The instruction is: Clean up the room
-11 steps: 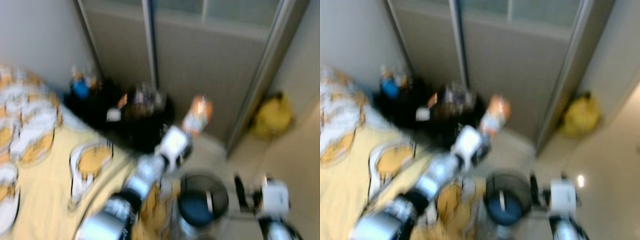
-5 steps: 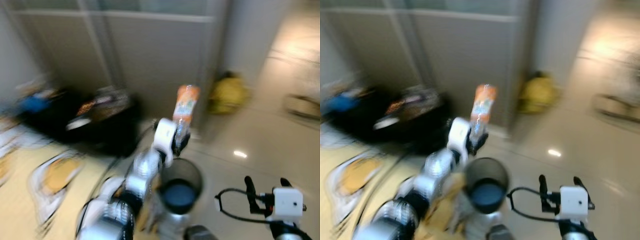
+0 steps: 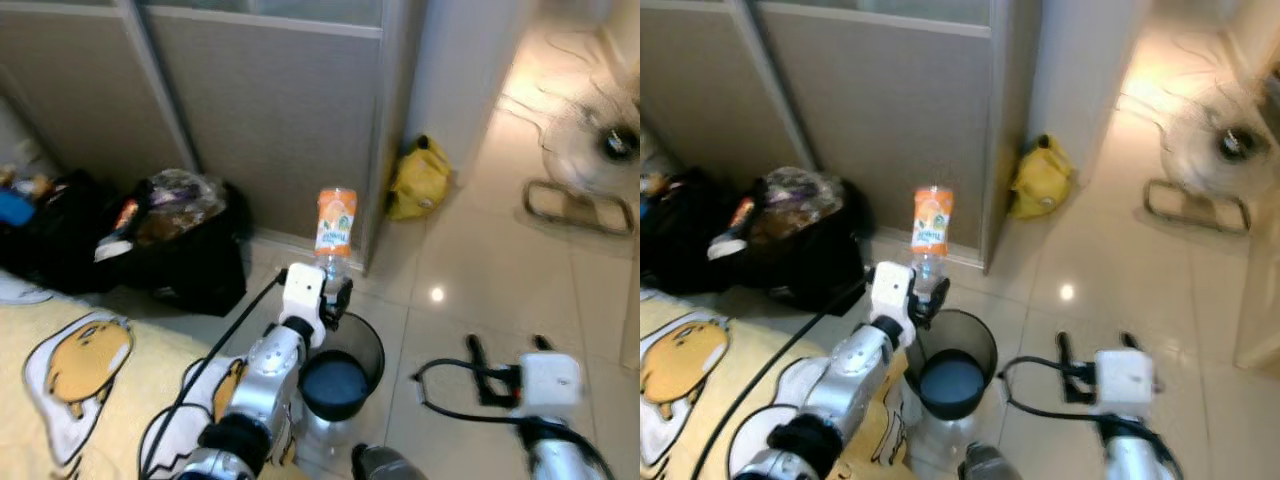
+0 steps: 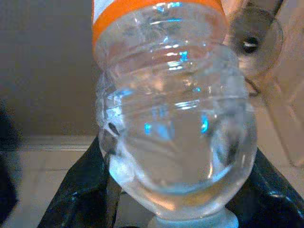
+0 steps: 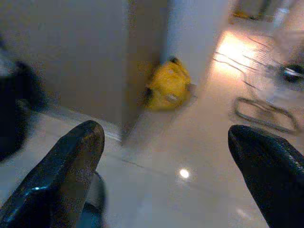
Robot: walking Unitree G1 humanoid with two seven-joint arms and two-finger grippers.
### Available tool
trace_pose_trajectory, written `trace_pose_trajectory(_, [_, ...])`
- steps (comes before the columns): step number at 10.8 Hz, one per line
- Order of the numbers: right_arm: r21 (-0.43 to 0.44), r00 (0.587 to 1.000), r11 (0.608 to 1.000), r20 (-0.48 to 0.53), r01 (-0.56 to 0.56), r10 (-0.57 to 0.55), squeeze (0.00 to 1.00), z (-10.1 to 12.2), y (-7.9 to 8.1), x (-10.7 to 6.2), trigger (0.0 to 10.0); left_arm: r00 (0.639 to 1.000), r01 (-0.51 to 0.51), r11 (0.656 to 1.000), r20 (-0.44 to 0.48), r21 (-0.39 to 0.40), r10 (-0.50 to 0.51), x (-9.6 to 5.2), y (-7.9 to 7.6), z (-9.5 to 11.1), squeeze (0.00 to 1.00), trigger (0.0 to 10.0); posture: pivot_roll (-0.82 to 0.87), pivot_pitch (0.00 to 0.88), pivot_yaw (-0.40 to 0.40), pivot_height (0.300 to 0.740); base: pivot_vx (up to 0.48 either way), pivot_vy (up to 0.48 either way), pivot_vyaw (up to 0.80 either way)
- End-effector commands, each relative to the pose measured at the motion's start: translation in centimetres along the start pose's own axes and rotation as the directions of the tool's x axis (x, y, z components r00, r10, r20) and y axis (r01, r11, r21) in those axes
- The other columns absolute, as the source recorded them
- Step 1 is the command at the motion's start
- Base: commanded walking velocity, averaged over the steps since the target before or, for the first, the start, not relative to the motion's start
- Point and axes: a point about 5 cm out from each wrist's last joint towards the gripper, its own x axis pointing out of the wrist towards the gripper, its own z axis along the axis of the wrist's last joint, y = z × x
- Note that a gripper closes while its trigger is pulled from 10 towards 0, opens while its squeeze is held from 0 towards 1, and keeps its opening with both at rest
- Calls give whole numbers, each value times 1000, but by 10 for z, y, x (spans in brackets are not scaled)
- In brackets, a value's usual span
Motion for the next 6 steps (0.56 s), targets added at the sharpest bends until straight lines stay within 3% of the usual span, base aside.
trace_pose_trajectory(1, [-8,1000,1000,2,-21,21,0,1,2,4,10000,1000,23,1000,1,4,-23,0,-9,0,0,10000,-213,0,82,740,259,-401,0])
trace_pose_trajectory(3, [-14,999,999,33,-43,43,0,8,6,21,10000,999,41,999,28,25,-42,9,-16,12,0,10000,-210,0,78,740,298,-373,0])
trace_pose_trajectory(5, [-14,998,999,41,-47,48,0,10,7,25,10000,998,54,998,29,24,-54,13,-21,16,0,10000,-207,0,78,740,307,-366,0])
trace_pose_trajectory(6, [-16,998,999,42,-51,52,0,10,9,27,10000,999,46,999,11,28,-46,15,-21,15,0,10000,-205,0,78,740,424,0,0])
